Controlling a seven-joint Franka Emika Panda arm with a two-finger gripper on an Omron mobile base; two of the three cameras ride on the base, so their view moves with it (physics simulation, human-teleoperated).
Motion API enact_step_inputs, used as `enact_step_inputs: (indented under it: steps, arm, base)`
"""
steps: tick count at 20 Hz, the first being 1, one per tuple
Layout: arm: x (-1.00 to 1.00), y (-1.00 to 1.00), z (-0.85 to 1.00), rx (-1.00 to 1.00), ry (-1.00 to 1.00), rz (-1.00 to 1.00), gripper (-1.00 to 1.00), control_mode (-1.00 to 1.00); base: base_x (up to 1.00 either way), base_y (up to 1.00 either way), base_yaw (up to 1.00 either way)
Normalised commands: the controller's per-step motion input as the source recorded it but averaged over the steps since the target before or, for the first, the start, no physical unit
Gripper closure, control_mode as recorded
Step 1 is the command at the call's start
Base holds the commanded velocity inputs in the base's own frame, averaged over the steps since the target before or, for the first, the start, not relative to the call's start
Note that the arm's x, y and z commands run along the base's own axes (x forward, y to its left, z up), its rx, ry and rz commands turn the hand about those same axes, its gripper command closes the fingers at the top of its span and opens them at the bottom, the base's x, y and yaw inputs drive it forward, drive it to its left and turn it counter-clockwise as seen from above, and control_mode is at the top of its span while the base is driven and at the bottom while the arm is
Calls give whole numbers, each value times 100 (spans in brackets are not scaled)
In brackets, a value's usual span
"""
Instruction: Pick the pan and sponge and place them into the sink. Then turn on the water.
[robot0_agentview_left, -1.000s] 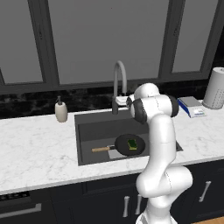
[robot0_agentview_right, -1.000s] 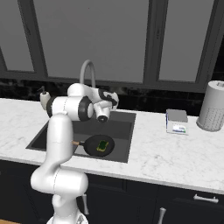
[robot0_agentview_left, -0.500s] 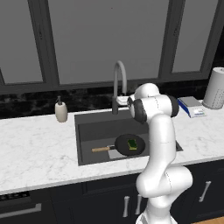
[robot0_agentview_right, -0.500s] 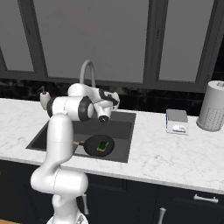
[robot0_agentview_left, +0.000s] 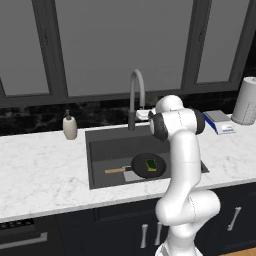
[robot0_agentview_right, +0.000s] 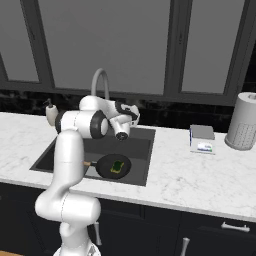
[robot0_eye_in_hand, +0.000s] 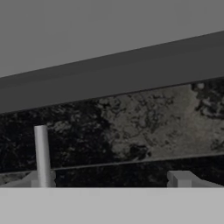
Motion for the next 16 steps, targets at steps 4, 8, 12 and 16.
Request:
enact_step_inputs:
  steps: [4,8,12,16]
  arm:
    - [0,-77,0,2,0,0,-100,-100]
    - [-10,-88,0,4,0,0,-100,-100]
    - [-17,-95,0,4,0,0,-100,-100]
    - [-11,-97,0,4,0,0,-100,-100]
  base:
    - [0,0,0]
    - [0,0,0]
    - [0,0,0]
    - [0,0,0]
